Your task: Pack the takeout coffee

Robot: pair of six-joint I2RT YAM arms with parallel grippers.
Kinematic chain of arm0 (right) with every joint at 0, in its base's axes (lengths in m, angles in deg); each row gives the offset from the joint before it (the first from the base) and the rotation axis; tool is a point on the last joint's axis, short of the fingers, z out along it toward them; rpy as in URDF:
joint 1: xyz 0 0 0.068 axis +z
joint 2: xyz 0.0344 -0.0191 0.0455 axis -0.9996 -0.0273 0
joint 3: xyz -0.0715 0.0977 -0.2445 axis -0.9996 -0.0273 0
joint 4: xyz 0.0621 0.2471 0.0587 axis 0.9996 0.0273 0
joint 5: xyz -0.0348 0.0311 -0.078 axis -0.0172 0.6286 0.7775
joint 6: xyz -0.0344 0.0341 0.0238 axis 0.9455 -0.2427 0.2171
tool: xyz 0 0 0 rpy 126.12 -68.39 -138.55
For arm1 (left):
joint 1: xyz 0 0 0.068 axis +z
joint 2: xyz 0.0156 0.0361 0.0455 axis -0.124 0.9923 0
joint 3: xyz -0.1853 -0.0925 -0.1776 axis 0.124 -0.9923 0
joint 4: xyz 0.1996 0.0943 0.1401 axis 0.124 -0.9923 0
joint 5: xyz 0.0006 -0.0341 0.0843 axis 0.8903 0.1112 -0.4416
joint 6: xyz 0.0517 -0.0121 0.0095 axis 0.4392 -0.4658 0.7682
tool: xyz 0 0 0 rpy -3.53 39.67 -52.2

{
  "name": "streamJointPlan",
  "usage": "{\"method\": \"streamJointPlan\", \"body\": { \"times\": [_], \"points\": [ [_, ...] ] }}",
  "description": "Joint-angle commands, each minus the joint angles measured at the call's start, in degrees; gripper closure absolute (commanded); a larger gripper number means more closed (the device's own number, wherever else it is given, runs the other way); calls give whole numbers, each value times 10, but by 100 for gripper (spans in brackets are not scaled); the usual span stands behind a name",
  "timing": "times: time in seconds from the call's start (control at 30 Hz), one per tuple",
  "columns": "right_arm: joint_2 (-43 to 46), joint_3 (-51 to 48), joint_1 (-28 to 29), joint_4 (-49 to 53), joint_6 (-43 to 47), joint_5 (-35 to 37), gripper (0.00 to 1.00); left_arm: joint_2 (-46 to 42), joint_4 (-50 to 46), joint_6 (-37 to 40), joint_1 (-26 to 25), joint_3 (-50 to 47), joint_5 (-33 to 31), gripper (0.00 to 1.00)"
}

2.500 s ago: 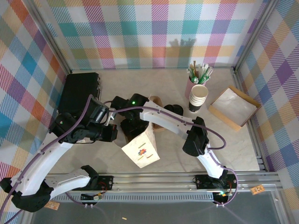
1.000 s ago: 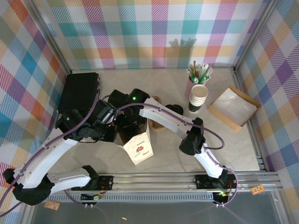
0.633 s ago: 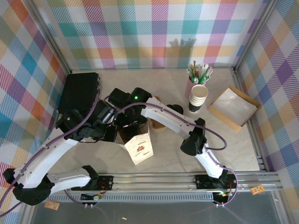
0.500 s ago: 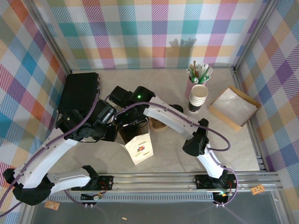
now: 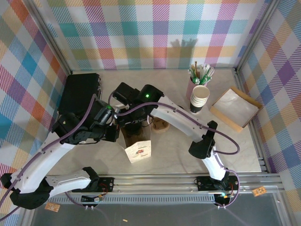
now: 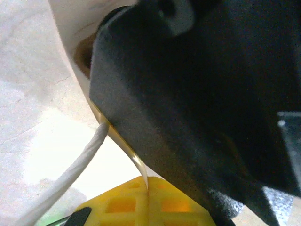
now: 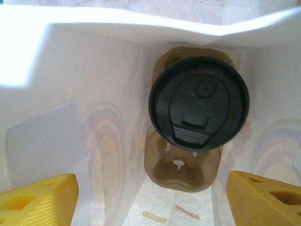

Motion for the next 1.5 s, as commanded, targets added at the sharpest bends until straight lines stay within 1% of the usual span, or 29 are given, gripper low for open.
{"method": "streamJointPlan", "body": {
  "times": [0.0,0.1,0.23,0.4,0.57,0.63,0.7,0.73,0.83,0.87,0.9,1.0,1.17,1.33,1.47],
  "points": [
    [74,13,11,-65,-11,-29,18,16,-33,-7,-3,-27,12,97],
    [83,6,9,-69,-18,-34,21,9,-35,-14,-3,-30,7,96],
    [93,4,8,-50,-42,-14,24,-5,-29,-18,-4,-39,3,94],
    [98,-1,5,-53,-39,-20,26,-17,-5,-9,-3,-57,15,84],
    [99,-1,0,-66,-47,-21,29,-5,-2,-1,-2,-63,23,83],
    [101,0,-2,-71,-47,-14,30,-2,-3,0,-2,-61,21,80],
    [104,-1,-4,-78,-44,-11,30,-4,-4,-1,-2,-57,19,74],
    [105,0,-5,-81,-42,-9,30,-6,-5,-3,-2,-54,16,69],
    [110,1,-8,-90,-37,2,30,-14,-6,-5,-2,-41,3,45],
    [112,2,-11,-94,-33,4,29,-18,-4,-5,-3,-35,-1,36],
    [114,2,-12,-99,-29,8,29,-22,-1,-4,-2,-30,-2,29],
    [117,2,-18,-112,-20,11,29,-31,11,-2,-2,-19,-4,17],
    [124,3,-27,-133,-15,14,29,-34,30,4,-2,-6,10,13],
    [126,3,-32,-169,-14,-11,31,-46,74,8,-3,-10,36,13],
    [130,7,-32,-178,-30,1,33,-57,114,16,-2,-13,55,13]
  ]
}}
